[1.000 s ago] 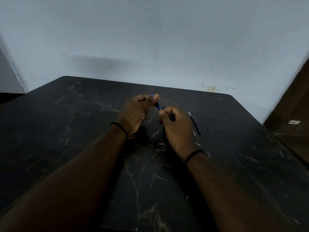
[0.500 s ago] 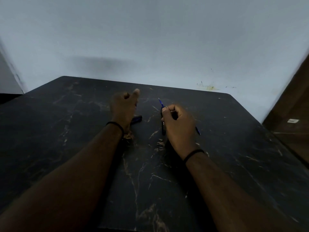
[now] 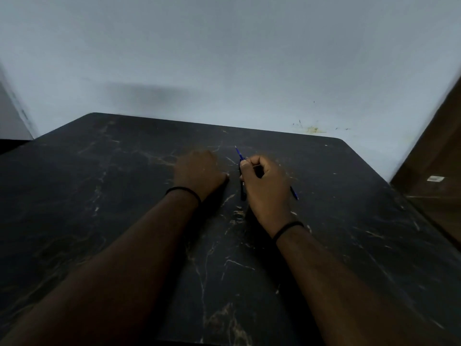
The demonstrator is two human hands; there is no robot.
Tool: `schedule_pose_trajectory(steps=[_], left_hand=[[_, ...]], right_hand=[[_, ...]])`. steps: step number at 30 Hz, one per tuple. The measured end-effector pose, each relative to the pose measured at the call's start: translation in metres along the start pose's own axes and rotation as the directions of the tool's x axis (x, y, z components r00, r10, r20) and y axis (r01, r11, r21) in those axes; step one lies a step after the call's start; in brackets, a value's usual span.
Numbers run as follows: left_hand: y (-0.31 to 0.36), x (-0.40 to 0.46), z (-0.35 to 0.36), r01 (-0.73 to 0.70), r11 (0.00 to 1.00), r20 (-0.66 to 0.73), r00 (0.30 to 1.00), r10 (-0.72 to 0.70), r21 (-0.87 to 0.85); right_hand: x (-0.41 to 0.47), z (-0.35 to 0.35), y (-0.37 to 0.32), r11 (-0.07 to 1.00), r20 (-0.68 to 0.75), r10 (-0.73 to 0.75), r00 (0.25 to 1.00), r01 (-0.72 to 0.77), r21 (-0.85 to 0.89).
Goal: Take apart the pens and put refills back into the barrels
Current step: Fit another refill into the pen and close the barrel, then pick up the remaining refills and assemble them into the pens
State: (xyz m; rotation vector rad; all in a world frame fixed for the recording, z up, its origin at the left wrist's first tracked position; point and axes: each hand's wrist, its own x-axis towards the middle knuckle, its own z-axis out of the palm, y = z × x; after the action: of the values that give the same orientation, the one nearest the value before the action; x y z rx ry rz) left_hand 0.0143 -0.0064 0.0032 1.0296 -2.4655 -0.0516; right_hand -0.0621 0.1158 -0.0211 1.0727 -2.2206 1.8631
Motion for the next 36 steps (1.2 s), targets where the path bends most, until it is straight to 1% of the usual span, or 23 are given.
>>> schedule_pose_trajectory(steps=[3, 5, 7, 8, 10, 13, 15, 17, 21, 24, 26, 27, 29, 31, 33, 36], left_hand=[[0.001, 0.000, 0.001, 0.001, 1.000, -0.026, 1.000, -0.002, -0.024], [0.002, 0.000, 0.002, -0.007, 0.992, -0.079, 0.997, -0.003, -0.127], [0.005, 0.001, 0.002, -0.048, 0.965, -0.133, 0.991, 0.014, -0.259], [0.007, 0.001, 0.002, -0.089, 0.942, -0.152, 0.987, 0.041, -0.325], [0.012, 0.000, 0.001, -0.210, 0.876, -0.182, 0.973, 0.143, -0.434], [0.021, -0.007, 0.000, -0.390, 0.776, -0.191, 0.920, 0.341, -0.496], [0.025, -0.011, -0.001, -0.448, 0.726, -0.181, 0.890, 0.419, -0.521], [0.026, -0.014, -0.004, -0.460, 0.700, -0.165, 0.878, 0.449, -0.547], [0.028, -0.018, -0.009, -0.392, 0.715, -0.101, 0.904, 0.415, -0.578], [0.027, -0.014, -0.008, -0.341, 0.766, -0.062, 0.927, 0.369, -0.545], [0.025, -0.011, -0.004, -0.335, 0.808, -0.079, 0.937, 0.341, -0.485], [0.023, -0.010, -0.003, -0.335, 0.827, -0.108, 0.941, 0.322, -0.452], [0.019, -0.005, 0.002, -0.311, 0.867, -0.166, 0.949, 0.267, -0.388], [0.014, 0.000, 0.005, -0.258, 0.899, -0.197, 0.960, 0.198, -0.354], [0.008, 0.005, 0.009, -0.231, 0.897, -0.205, 0.965, 0.162, -0.377], [0.004, 0.006, 0.011, -0.217, 0.877, -0.205, 0.969, 0.139, -0.428]], right_hand=[[0.000, -0.001, 0.000, 1.000, 0.006, 0.006, 1.000, -0.006, 0.007], [0.000, -0.003, -0.002, 1.000, -0.002, 0.008, 1.000, -0.008, 0.018], [0.001, -0.005, -0.005, 0.999, -0.055, -0.019, 0.998, 0.021, 0.024], [0.001, -0.006, -0.007, 0.999, -0.099, -0.045, 0.994, 0.047, 0.023], [0.001, -0.008, -0.011, 0.995, -0.185, -0.079, 0.979, 0.088, 0.038], [0.004, -0.011, -0.015, 0.991, -0.258, -0.071, 0.963, 0.099, 0.095], [0.005, -0.012, -0.016, 0.985, -0.278, -0.057, 0.959, 0.099, 0.141], [0.004, -0.012, -0.016, 0.982, -0.271, -0.050, 0.961, 0.097, 0.163], [0.004, -0.010, -0.015, 0.981, -0.216, -0.028, 0.976, 0.068, 0.180], [0.003, -0.009, -0.016, 0.981, -0.214, -0.060, 0.975, 0.097, 0.167], [0.002, -0.012, -0.020, 0.962, -0.278, -0.148, 0.949, 0.203, 0.181], [0.002, -0.016, -0.024, 0.938, -0.324, -0.215, 0.921, 0.288, 0.194], [0.004, -0.022, -0.029, 0.874, -0.415, -0.347, 0.841, 0.451, 0.183], [0.008, -0.027, -0.030, 0.836, -0.469, -0.407, 0.783, 0.527, 0.155], [0.012, -0.029, -0.028, 0.846, -0.486, -0.406, 0.774, 0.519, 0.119], [0.016, -0.032, -0.019, 0.902, -0.458, -0.370, 0.808, 0.431, 0.031]])
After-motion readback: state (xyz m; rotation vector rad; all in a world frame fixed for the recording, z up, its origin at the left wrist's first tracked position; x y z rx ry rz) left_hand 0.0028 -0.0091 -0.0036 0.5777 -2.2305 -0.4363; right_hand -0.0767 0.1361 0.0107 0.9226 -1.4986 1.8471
